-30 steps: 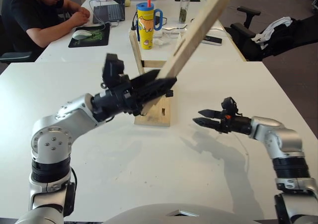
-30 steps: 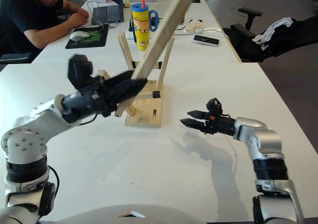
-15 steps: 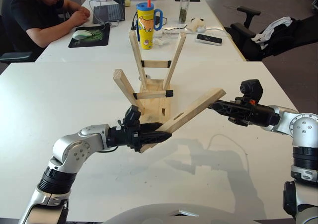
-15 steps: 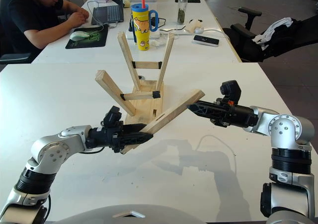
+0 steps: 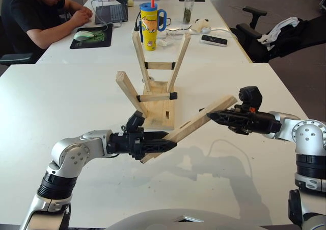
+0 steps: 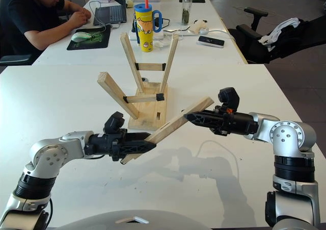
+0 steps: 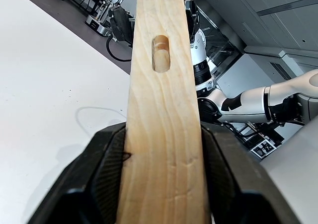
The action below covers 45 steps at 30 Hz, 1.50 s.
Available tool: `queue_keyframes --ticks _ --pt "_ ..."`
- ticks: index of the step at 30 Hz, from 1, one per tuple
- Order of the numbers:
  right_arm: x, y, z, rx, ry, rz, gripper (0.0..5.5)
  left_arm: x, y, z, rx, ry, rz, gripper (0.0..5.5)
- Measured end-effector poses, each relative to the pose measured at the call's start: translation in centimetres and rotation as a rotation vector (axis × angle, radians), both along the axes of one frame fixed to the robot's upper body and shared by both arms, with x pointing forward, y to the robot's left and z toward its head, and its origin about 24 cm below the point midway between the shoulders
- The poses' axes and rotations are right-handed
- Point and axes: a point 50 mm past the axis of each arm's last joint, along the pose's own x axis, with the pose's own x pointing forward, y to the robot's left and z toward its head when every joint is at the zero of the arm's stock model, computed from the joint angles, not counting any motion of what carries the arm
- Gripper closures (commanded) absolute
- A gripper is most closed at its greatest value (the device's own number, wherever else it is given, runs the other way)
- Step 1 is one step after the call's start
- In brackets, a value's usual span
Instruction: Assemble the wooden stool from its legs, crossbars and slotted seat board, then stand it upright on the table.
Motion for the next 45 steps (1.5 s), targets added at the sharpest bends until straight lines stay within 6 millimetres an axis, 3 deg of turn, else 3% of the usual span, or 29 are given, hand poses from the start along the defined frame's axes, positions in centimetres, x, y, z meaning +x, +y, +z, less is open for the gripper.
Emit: queue_keyframes --ticks 5,9,10,16,19,23,28,30,33,36,40,45 --pt "-0.1 0.1 0.1 0.017 0.001 0.010 3.40 0.0 0.1 -0.2 0.015 -0.001 -0.003 3.48" --pt "-0.1 0.1 0.0 0.015 0.005 0.013 3.44 -0.1 0.2 -0.3 0.026 -0.002 -0.008 3.48" --pt "-0.1 0.1 -0.1 0.014 0.006 0.012 3.44 -0.1 0.2 -0.3 0.028 -0.004 -0.008 3.11" --pt "0.0 -0.4 -0.7 -0.038 0.009 -0.020 3.44 0.6 0.4 -0.8 0.073 -0.023 0.072 2.53" --pt "0.1 -1.8 -1.2 -0.104 0.019 -0.060 3.44 1.5 0.8 -1.3 0.147 -0.099 0.173 2.53" --pt "0.9 -5.4 -0.8 -0.204 0.011 -0.161 3.44 2.6 0.3 -2.3 0.279 -0.325 0.288 2.53" --pt "2.9 -7.0 0.8 -0.216 -0.059 -0.205 3.44 3.8 0.1 -5.3 0.597 -0.609 0.407 2.53" --pt "4.1 -6.9 2.5 -0.220 -0.170 -0.179 3.44 4.2 -0.1 -7.5 0.759 -0.736 0.415 2.53" --pt "5.0 -6.5 4.3 -0.208 -0.284 -0.141 3.44 5.1 -1.1 -8.1 0.783 -0.808 0.443 2.53" --pt "6.0 -6.3 3.6 -0.231 -0.311 -0.156 3.44 5.7 -1.5 -8.5 0.787 -0.812 0.471 2.53" --pt "8.1 -4.0 2.4 -0.310 -0.384 -0.124 3.44 5.9 -2.0 -8.6 0.787 -0.815 0.464 2.53" --pt "9.5 -2.4 2.5 -0.352 -0.453 -0.085 3.44 5.9 -2.1 -8.7 0.797 -0.831 0.427 2.53"
